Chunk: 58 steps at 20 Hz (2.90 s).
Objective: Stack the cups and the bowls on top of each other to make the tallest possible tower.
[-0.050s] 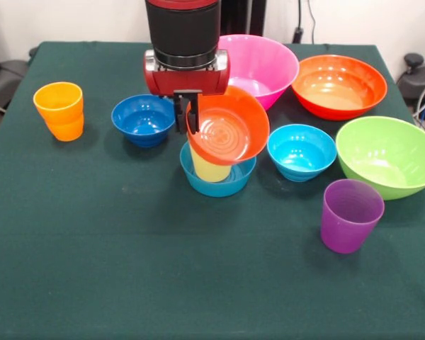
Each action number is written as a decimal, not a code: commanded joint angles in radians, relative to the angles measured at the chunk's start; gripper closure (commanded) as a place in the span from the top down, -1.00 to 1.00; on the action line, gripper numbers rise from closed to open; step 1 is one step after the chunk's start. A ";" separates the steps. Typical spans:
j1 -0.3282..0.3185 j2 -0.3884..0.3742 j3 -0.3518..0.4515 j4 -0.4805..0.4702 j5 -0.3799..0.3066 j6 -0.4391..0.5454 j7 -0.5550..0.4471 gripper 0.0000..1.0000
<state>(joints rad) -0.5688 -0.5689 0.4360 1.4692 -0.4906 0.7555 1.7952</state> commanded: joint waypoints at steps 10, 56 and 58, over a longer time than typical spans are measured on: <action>0.034 -0.013 -0.028 -0.041 -0.014 0.024 0.011 -1.00; 0.029 -0.110 -0.052 0.146 -0.021 -0.057 0.058 -1.00; 0.033 -0.107 -0.055 0.141 -0.023 -0.057 0.059 -1.00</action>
<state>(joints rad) -0.5671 -0.6952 0.4159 1.5630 -0.4869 0.7390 1.7952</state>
